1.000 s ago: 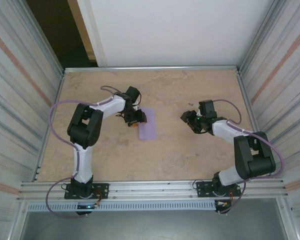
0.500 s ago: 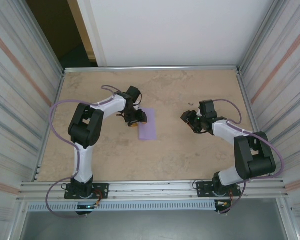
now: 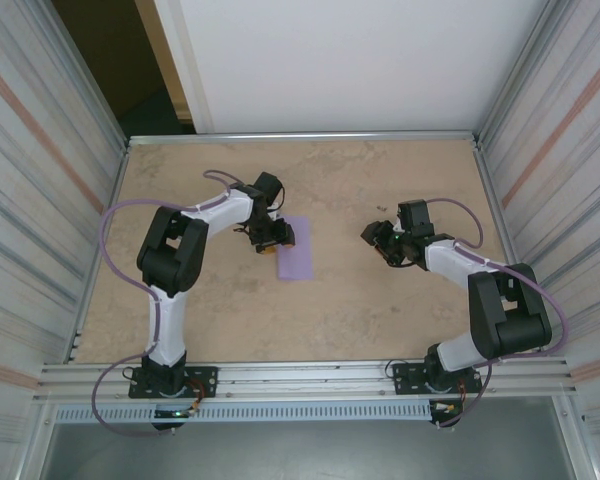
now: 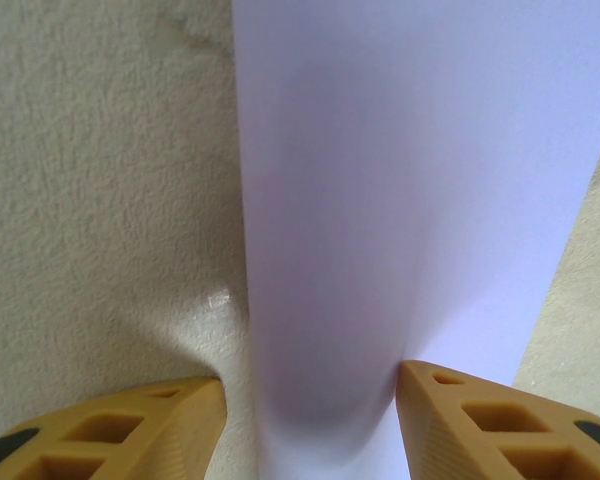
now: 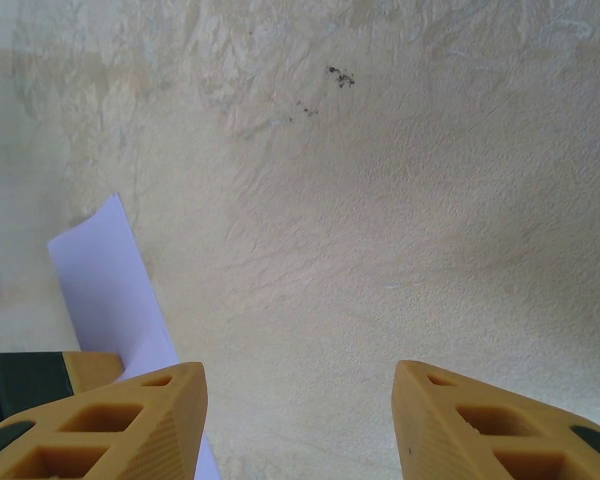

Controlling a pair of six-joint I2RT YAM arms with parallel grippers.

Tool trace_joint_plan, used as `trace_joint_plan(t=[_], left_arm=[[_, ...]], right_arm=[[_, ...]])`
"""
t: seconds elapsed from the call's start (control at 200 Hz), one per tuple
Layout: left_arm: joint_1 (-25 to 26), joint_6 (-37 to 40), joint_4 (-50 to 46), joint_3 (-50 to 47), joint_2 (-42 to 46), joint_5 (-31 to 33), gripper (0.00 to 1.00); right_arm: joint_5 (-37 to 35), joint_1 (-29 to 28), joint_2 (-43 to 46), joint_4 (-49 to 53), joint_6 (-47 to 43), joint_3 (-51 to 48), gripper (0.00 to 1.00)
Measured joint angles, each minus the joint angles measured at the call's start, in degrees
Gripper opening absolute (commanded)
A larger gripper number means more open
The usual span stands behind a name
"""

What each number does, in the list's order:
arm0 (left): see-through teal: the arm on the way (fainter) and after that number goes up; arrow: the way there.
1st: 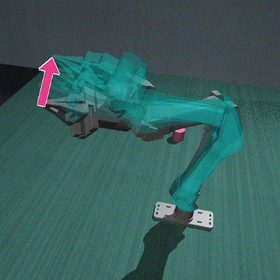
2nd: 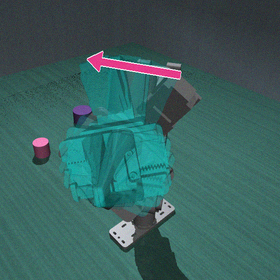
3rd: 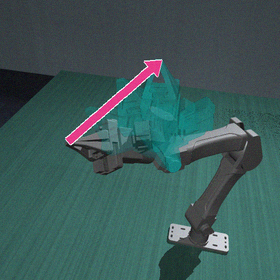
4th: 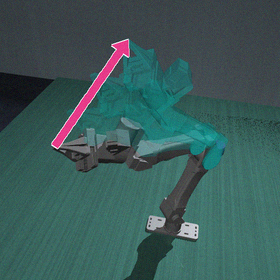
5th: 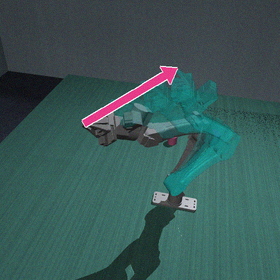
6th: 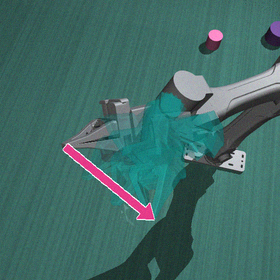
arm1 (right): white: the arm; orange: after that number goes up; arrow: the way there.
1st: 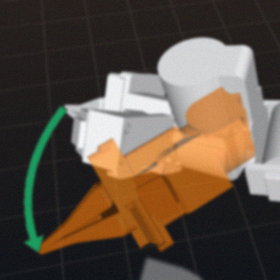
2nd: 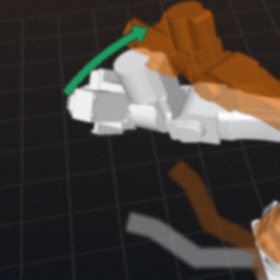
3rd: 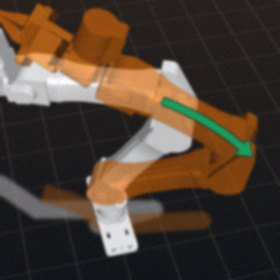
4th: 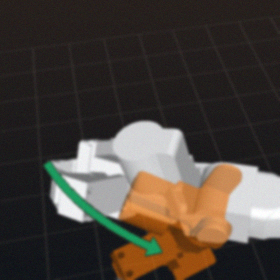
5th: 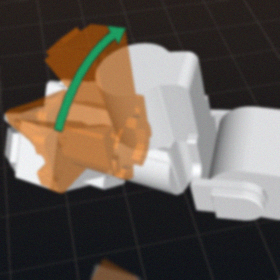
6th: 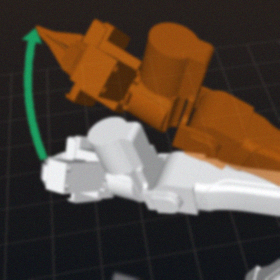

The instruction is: Fold a paper plane with a square sheet of paper (pick it up from the middle)

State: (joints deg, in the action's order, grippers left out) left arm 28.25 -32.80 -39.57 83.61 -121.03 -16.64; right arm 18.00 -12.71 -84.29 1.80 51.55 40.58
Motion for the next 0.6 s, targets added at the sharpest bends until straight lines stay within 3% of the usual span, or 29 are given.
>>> trace_joint_plan(t=[0.416, 0.601], left_arm=[[0.0, 0.0, -0.5, 0.5, -0.3, 0.0, 0.53], [0.0, 0.1, -1.0, 0.9, -0.5, 0.0, 0.52]], right_arm=[[0.3, -0.9, -1.5, -0.1, -1.1, 0.0, 0.5], [1.6, -4.3, -3.6, 0.6, -3.8, 2.0, 0.45]])
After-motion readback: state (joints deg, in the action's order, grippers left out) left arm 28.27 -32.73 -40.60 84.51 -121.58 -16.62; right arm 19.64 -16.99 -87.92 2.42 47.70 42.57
